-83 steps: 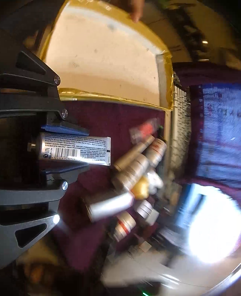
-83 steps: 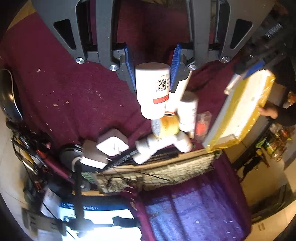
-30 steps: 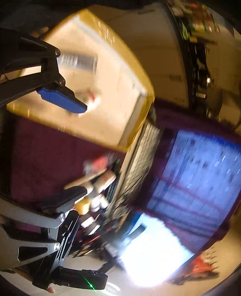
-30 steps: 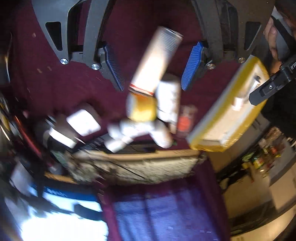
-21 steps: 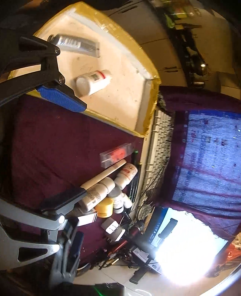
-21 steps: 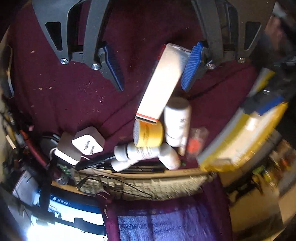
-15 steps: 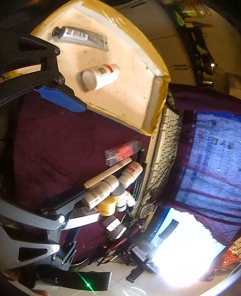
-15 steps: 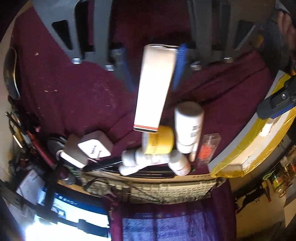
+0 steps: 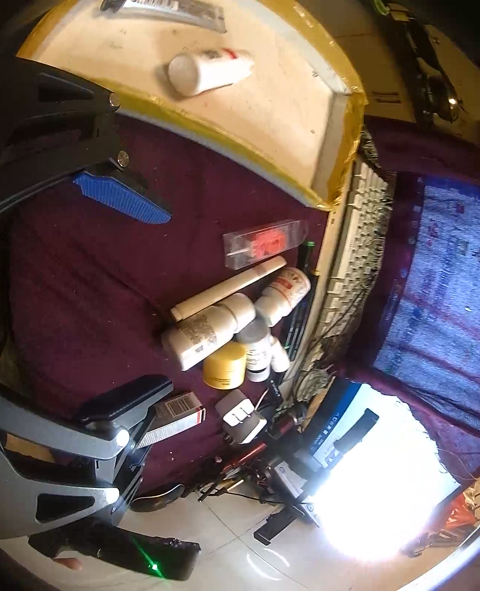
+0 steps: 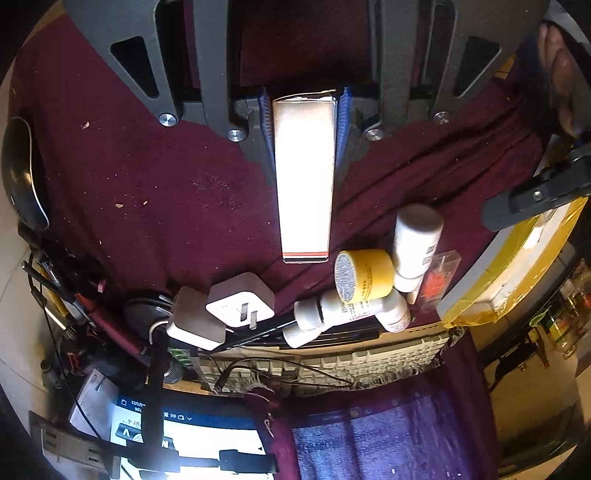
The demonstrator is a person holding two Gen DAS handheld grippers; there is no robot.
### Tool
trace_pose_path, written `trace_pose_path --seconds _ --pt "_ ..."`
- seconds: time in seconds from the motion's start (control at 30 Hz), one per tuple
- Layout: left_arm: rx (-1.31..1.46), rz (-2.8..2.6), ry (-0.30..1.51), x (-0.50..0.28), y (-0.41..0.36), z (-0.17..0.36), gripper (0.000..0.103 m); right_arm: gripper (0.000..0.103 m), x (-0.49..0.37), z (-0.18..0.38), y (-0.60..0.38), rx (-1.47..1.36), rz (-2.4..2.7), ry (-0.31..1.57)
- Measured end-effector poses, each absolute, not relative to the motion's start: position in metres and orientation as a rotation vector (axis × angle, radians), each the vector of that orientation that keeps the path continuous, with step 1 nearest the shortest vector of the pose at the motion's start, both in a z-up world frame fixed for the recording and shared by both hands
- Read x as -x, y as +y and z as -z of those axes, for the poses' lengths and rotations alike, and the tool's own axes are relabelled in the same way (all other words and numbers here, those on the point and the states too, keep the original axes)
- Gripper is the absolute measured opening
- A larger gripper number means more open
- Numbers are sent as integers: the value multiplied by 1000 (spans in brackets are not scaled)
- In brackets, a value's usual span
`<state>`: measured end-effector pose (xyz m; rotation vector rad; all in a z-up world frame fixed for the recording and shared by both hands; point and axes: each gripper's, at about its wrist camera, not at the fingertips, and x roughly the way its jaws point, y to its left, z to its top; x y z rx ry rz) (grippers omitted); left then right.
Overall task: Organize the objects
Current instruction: 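Grasp the white boxed tube with the right tool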
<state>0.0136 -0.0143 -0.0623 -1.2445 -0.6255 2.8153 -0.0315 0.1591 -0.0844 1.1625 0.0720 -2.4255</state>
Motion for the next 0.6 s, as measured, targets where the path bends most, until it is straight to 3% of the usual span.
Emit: trace_pose_path --seconds 0.27,0.43,0.57,0.6 --pt "1252 -2814 -625 -6 -11 64 79 25 30 84 157 -1154 2445 57" --pt "1230 -2870 -441 16 11 49 78 25 31 84 163 -1157 2447 29" --pt "1318 -2849 -370 42 25 57 52 25 38 83 173 -1179 2472 -15" --pt "1329 -2842 -358 45 27 59 50 25 39 83 175 -1183 2472 -25"
